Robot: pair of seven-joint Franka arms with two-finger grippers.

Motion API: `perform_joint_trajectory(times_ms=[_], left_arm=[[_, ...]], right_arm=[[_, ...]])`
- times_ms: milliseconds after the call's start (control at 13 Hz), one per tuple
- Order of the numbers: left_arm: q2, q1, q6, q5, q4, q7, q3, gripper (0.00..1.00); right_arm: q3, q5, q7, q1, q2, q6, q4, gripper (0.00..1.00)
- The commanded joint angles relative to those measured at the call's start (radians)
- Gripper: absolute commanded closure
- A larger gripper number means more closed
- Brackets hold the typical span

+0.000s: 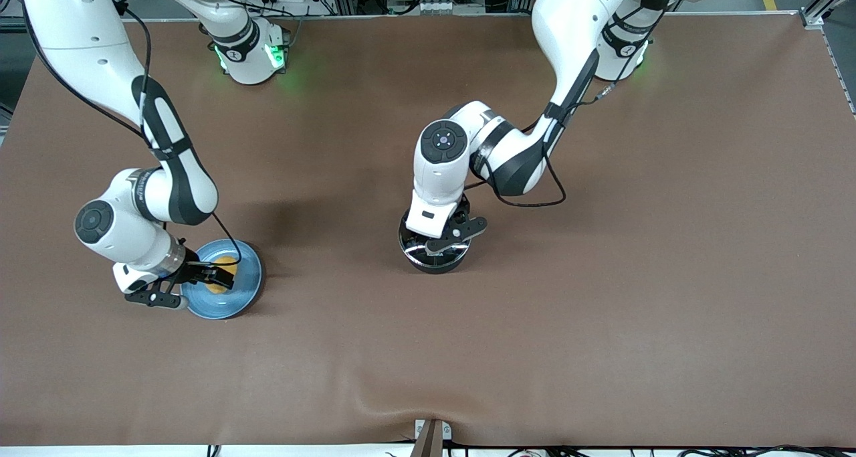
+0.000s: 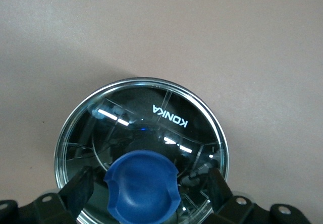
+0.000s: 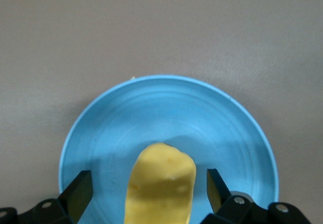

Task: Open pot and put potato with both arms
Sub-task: 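Close the left gripper on the blue knob while the right gripper grasps the potato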

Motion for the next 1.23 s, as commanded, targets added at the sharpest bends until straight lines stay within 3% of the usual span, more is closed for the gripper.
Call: perform_joint_trajectory(times_ms=[0,154,231,462,615,769,1000,1154], left_arm=[[0.021,-0.01,0.006,0.025,0.03,-0.011,0.009,0.0],[0.022,-0.01,0.005,0.025,0.03,-0.004,0.009,0.05],[0.022,-0.01,0.005,0.025,0.028,-0.004,0.009,0.1],[0.027,-0.01,0.005,0.025,0.028,-0.004,0.009,0.31],[0.025,-0.01,0.005,0.025,0.028,-0.003,0.009,0.52],[0.021,-0.01,0.005,0.025,0.028,0.028,0.009,1.0],[0.008,-0.004,0.005,0.025,0.028,0.069,0.009,1.0],[-0.015,0.002,0.0,0.026,0.028,0.069,0.009,1.0]], right_arm=[[0.009,0.018,0.004,-0.009,0.022,0.012,0.002,0.0],[0.009,0.018,0.004,-0.013,0.028,0.013,0.002,0.0],[0.009,0.018,0.004,-0.011,0.035,0.013,0.004,0.08],[0.009,0.018,0.002,-0.002,0.04,0.01,0.005,0.74],[0.009,0.018,0.0,0.003,0.033,0.0,0.007,1.0],[0.007,0.015,0.0,0.017,0.002,-0.026,0.015,1.0],[0.007,0.008,0.011,0.026,-0.062,-0.233,0.09,1.0],[0.007,0.006,0.019,0.035,-0.104,-0.293,0.105,1.0]])
